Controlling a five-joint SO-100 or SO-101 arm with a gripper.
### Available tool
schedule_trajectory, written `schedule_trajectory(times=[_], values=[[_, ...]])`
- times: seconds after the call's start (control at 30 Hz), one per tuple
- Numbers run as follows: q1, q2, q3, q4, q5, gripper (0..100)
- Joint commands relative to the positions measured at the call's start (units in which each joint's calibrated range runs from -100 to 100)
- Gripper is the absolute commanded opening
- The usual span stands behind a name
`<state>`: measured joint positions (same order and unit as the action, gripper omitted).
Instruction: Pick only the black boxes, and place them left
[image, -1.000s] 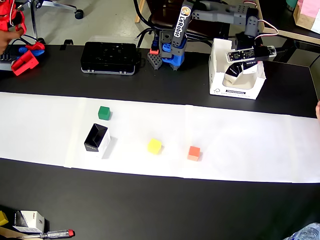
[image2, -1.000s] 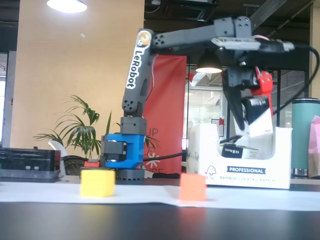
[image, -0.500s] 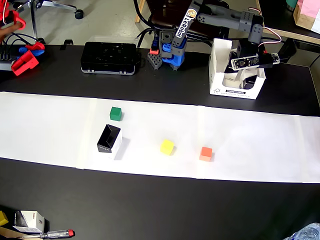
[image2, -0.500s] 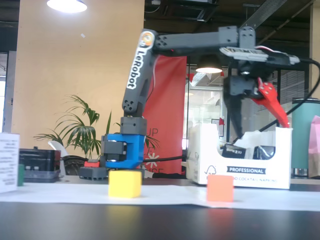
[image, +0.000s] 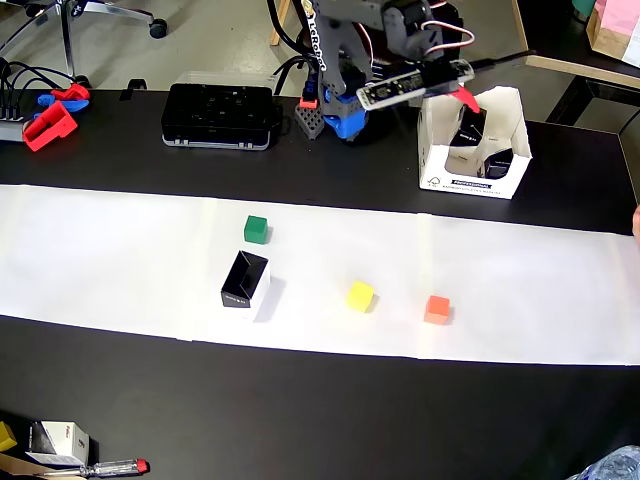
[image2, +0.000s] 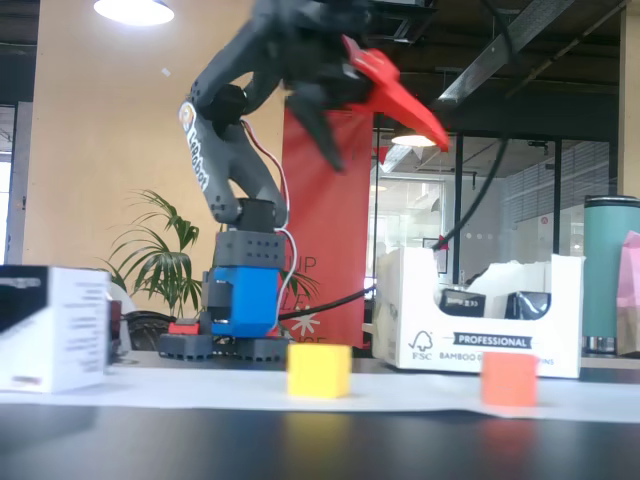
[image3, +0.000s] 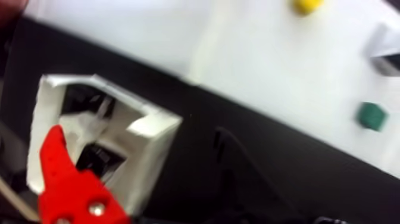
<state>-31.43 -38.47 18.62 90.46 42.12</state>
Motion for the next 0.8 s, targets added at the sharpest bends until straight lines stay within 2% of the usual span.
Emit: schedule_trajectory(times=[0.0,0.17,0.27,0.63,0.77], values=[[18.82,-2.89,-1.51,-0.47,3.88,48],[34.33,2.56,-2.58,-0.47,9.14,48],[39.7,9.59,-7.9,-0.47,9.4,48],[44.29,40.81,-36.8,-0.47,8.77,48],[43.6,49.73,-46.64,-0.47,4.45,48]])
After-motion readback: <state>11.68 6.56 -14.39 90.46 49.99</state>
